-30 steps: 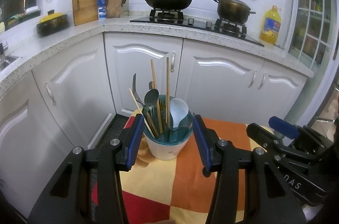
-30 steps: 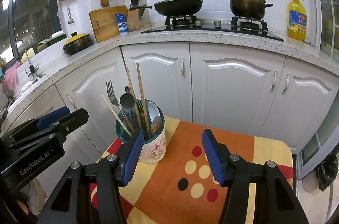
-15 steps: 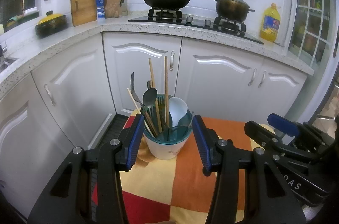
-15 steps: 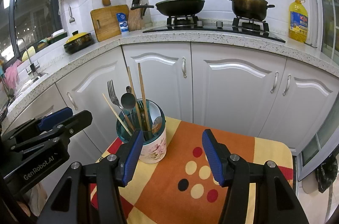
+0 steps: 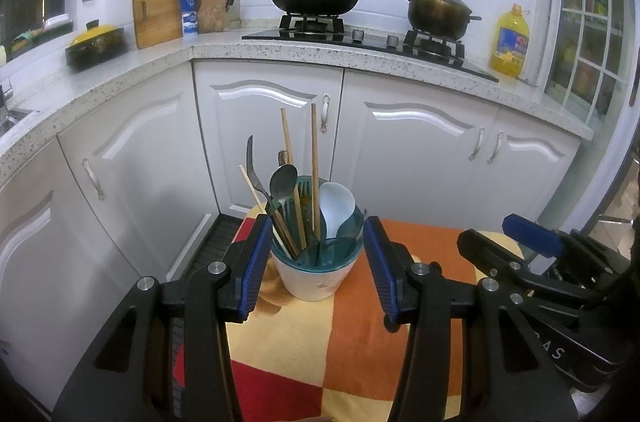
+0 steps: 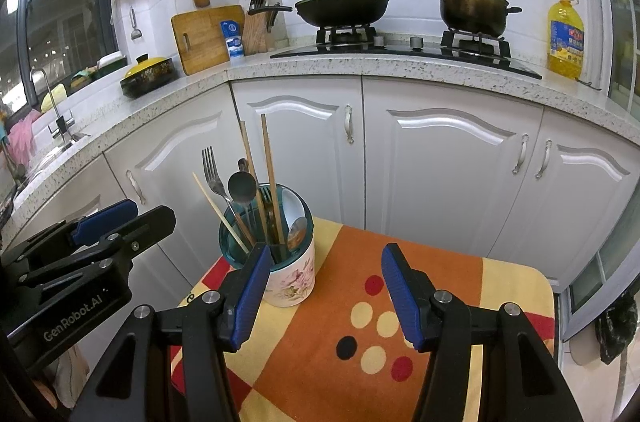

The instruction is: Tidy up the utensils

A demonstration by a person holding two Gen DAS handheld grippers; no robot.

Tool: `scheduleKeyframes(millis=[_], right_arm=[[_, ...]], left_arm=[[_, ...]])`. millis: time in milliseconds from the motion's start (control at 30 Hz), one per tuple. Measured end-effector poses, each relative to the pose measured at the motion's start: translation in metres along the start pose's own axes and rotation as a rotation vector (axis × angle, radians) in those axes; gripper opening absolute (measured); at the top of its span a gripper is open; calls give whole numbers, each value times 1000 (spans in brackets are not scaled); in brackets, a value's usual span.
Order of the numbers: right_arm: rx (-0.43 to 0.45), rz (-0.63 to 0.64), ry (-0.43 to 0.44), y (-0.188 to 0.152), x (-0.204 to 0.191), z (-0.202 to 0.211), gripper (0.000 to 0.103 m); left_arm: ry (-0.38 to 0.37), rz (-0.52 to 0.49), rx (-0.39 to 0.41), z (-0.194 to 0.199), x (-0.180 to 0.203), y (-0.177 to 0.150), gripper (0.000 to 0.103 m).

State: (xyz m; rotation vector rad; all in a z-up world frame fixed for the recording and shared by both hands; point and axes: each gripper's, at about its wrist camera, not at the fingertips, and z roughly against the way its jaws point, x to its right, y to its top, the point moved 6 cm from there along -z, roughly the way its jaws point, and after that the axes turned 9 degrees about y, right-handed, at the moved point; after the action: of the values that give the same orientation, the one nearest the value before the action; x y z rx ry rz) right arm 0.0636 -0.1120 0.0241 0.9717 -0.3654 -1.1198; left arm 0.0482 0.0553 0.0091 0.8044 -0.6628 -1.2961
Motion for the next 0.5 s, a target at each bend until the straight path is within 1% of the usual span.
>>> scheduleKeyframes(millis=[500], right_arm=[[-16,8,6,-2,-3,-8,56]], left_arm=[[-1,8,-9,-5,-4,-4,47]])
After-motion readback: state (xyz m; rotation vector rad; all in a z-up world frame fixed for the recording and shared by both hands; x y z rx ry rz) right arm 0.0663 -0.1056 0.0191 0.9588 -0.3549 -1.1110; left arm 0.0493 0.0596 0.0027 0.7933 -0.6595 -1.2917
